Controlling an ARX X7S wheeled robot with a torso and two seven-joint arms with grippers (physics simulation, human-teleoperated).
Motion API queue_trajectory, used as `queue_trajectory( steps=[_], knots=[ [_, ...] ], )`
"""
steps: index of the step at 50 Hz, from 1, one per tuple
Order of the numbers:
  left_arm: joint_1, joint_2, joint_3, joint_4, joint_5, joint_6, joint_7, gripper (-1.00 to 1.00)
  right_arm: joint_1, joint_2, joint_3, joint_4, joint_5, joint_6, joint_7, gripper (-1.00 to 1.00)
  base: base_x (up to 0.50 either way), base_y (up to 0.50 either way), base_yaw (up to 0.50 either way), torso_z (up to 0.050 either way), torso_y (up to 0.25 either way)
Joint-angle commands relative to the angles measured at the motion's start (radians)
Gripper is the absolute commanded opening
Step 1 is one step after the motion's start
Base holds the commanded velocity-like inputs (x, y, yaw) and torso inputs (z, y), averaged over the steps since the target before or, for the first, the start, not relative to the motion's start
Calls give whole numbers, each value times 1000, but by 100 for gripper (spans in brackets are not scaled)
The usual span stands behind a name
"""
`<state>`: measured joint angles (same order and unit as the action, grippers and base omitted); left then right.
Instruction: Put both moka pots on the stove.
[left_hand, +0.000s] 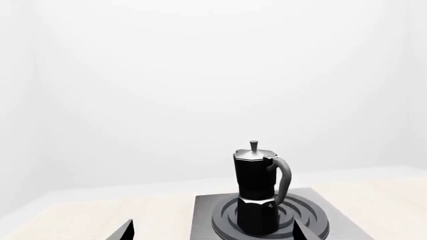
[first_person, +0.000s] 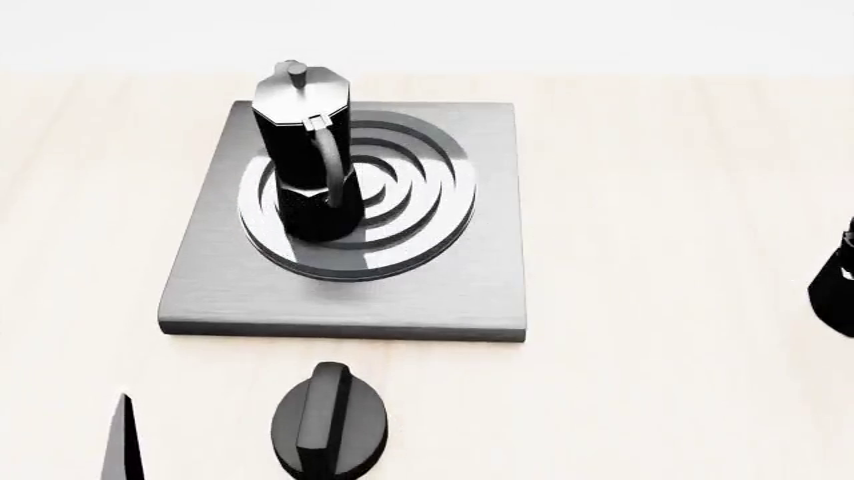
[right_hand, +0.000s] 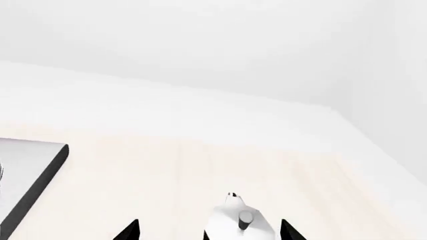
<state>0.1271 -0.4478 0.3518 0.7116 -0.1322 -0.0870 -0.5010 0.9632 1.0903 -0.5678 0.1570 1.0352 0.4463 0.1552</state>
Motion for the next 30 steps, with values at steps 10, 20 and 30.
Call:
queue_trajectory(
  steps=[10, 20, 30],
  knots=[
    [-1, -2, 4, -8, -3, 10, -2, 100, 140, -11, -71, 116, -57, 180, -81, 100, 0, 0, 0, 0, 0],
    [-2, -2, 7, -11, -4, 12, -3, 100, 195, -67, -113, 250, -115, 204, -145, 100, 0, 0, 0, 0, 0],
    [-11, 0, 18, -16, -4, 7, 1, 100, 226, -132, -160, 402, -165, 208, -228, 100, 0, 0, 0, 0, 0]
  ],
)
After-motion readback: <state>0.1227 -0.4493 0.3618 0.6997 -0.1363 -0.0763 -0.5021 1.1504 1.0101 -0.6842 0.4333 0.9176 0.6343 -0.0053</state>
